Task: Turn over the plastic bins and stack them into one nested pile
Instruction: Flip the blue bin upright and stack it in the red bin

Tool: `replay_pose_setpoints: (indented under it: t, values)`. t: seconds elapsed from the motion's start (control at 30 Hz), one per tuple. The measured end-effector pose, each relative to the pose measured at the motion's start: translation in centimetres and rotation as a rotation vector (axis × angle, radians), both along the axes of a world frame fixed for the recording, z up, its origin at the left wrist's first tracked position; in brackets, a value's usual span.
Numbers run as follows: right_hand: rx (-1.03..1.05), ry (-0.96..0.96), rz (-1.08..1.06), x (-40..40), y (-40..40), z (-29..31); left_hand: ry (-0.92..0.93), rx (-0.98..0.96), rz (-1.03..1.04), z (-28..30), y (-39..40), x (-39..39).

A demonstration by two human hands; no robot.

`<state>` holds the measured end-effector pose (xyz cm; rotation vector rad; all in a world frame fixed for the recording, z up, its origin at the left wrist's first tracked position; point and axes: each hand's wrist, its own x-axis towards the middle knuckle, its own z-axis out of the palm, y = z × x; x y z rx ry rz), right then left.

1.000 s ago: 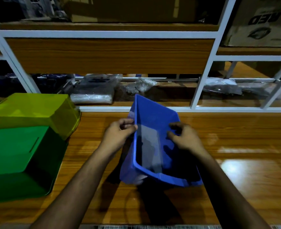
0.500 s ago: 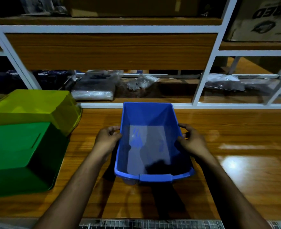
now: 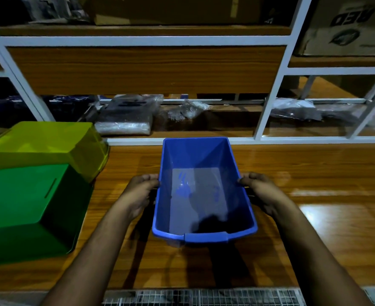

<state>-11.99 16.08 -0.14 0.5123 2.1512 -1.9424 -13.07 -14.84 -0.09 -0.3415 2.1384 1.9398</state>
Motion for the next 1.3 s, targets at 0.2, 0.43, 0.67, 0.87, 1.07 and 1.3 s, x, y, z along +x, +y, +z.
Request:
replay_pose_setpoints:
  t: [0.2,0.43,0.67,0.87,1.07,1.3]
  values:
    - [-0.147,0.043,-0.070,2.2,1.3,0.2,-0.055,0.133,-0.159,0.0,-0.3,-0.3]
    - [-0.258,0.089,-0.237,9.7,4.6,1.0,-0.084,0.268,-0.420,0.5,3.5,-1.2]
    - [-0.288,0.192,-0.506,20.4,9.8,1.1,-0.100,0.323,-0.675,0.6,13.6,1.4]
    - [-0.268,0.229,-0.697,29.6,16.2,0.6,-0.100,0.253,-0.834,1.4,24.6,6.2]
    - [-0.236,0.283,-0.888,39.1,25.8,0.6,-0.102,0.211,-0.966,2.1,38.7,13.1]
    - [-0.154,0.315,-0.945,46.4,37.1,3.1,-0.078,0.217,-1.024,4.0,52.8,18.3]
